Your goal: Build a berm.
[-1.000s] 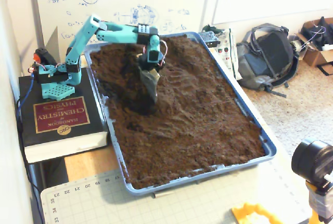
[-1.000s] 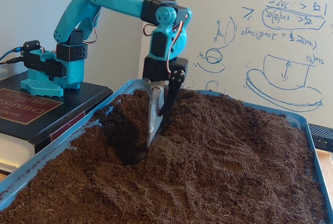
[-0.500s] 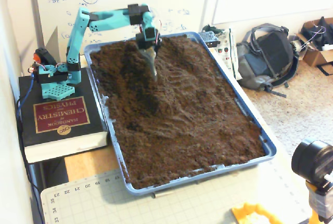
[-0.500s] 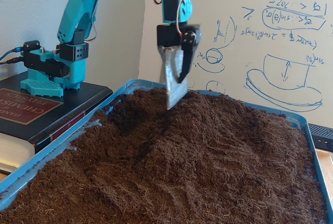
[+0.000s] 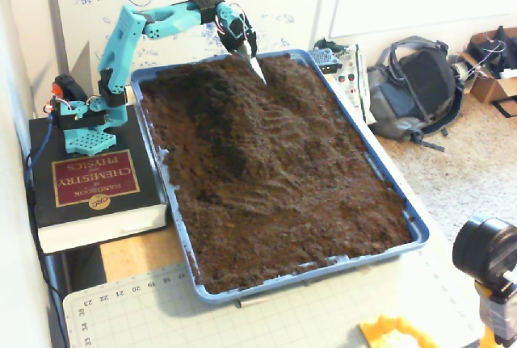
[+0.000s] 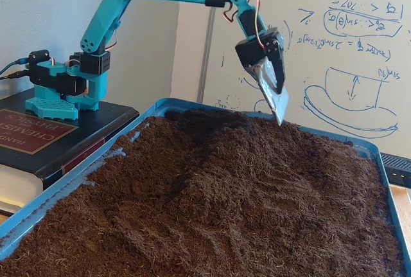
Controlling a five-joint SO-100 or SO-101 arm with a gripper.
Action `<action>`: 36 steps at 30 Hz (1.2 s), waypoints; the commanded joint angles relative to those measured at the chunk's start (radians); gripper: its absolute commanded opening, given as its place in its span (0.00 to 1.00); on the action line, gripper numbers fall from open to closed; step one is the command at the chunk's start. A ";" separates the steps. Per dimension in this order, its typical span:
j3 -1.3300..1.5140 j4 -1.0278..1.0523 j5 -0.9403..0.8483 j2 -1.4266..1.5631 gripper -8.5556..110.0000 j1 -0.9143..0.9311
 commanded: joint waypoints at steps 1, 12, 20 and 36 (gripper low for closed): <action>-0.083 -0.054 0.012 0.000 0.08 -0.038; -0.086 -0.298 -0.006 -0.147 0.08 -0.046; -0.087 -0.357 -0.110 -0.209 0.08 -0.034; -0.083 -0.423 -0.114 -0.296 0.08 0.028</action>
